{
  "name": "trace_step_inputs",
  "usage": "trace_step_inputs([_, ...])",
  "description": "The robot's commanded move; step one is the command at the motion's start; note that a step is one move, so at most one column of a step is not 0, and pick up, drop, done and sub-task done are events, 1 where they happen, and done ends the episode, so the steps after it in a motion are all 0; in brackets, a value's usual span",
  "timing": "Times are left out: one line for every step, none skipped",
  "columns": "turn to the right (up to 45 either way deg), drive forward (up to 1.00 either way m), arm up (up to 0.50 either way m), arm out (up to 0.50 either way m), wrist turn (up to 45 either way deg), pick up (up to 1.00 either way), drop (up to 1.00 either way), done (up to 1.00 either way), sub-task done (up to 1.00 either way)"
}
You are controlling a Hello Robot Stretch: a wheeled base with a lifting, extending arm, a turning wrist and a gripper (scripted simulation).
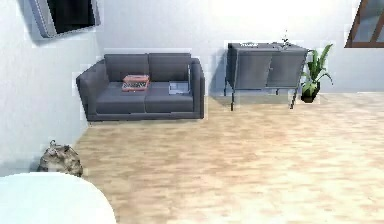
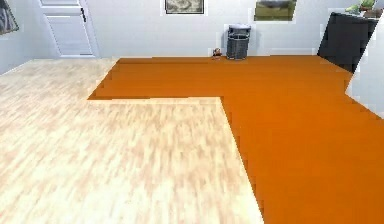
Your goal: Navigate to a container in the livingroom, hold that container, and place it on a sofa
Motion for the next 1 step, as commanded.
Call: trace_step_inputs([-3.0, 0.00, 0.00, 0.00, 0.0, 0.00, 0.00, 0.00, 0.00])
